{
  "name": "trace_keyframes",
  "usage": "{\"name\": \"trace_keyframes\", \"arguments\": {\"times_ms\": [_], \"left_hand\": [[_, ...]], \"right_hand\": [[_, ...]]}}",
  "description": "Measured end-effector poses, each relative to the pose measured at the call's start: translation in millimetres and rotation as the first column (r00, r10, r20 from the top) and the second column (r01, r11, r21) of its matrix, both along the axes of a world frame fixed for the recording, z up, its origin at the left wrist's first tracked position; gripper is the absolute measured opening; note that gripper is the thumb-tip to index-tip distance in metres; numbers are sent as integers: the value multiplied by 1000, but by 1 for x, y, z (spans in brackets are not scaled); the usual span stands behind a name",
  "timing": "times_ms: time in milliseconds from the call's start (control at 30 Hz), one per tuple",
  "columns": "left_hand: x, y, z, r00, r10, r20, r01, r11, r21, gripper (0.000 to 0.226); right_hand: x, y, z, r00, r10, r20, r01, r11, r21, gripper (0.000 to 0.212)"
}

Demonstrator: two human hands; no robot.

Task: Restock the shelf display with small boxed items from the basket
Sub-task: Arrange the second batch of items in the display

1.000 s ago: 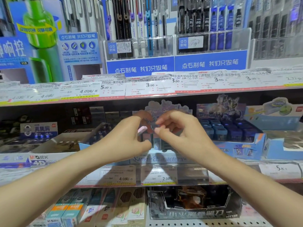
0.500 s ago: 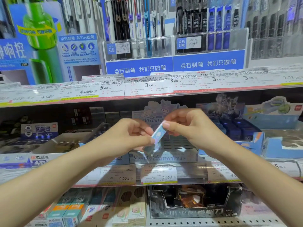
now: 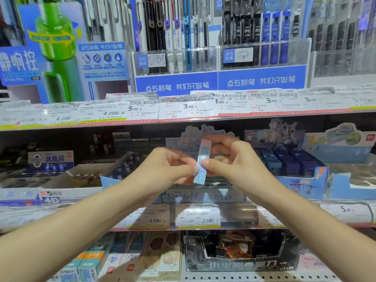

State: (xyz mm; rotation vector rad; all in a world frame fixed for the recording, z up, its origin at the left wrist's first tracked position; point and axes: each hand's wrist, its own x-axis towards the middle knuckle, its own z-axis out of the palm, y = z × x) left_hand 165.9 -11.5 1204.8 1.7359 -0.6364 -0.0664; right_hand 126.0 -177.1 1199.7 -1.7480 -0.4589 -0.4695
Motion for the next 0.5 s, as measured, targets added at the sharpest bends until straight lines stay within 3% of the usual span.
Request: {"name": "trace_keyframes", "arguments": {"times_ms": [100, 200, 300, 400, 500], "left_hand": [[2, 1, 2, 981, 38, 191, -61, 992, 114, 7], [3, 6, 2, 857, 43, 513, -203, 944, 259, 3], [11, 14, -2, 703, -38, 710, -356, 845, 399, 34], [18, 16, -3, 735, -174, 655, -350, 731, 586, 57], [19, 16, -4, 805, -246, 539, -251, 682, 687, 74]], "right_hand": [[5, -3, 2, 998, -51, 36, 52, 998, -40, 42], [15, -13, 4, 977, -178, 120, 195, 968, -155, 44], [26, -21, 1, 955, -248, 161, 281, 930, -236, 39], [37, -22, -4, 933, -295, 206, 347, 890, -295, 38], [45, -20, -9, 928, -308, 209, 363, 874, -322, 38]]}}
